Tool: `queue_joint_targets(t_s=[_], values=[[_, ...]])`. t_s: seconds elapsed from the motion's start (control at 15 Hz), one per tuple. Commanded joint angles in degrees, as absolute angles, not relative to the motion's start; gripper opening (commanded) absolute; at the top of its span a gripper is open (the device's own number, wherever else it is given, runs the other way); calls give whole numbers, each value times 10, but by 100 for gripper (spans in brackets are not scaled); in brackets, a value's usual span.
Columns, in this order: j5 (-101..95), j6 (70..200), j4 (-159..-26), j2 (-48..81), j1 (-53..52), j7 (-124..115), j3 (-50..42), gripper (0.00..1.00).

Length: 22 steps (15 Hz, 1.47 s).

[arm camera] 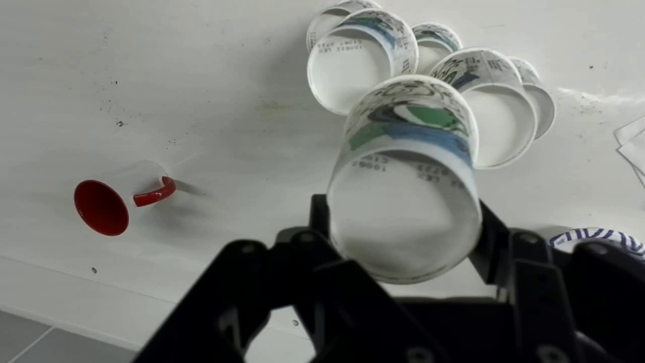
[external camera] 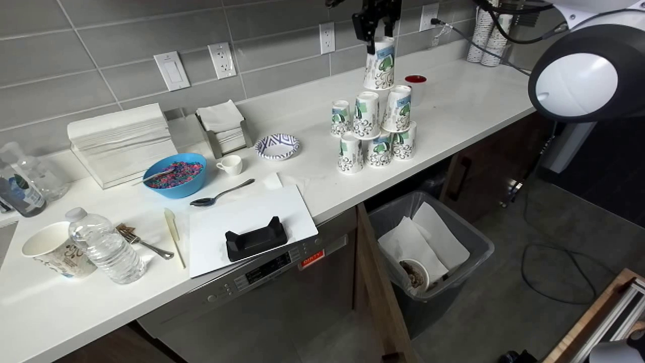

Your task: Build a tower of cups

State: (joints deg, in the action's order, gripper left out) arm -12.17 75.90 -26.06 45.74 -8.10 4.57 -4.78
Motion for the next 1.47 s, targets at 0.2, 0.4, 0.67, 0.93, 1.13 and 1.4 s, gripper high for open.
queue_joint_targets(t_s=[0.2,0.4,0.67,0.93,1.13,1.4], values=[[-102,728,-258,456,-71,31,-38,40],[-99,715,-258,457,-72,27,-35,40],[-103,714,-256,459,-74,20,-38,40],[-102,717,-255,461,-71,13,-38,40],[-102,716,-255,461,-69,11,-38,40],[-101,714,-256,463,-67,7,-38,92]])
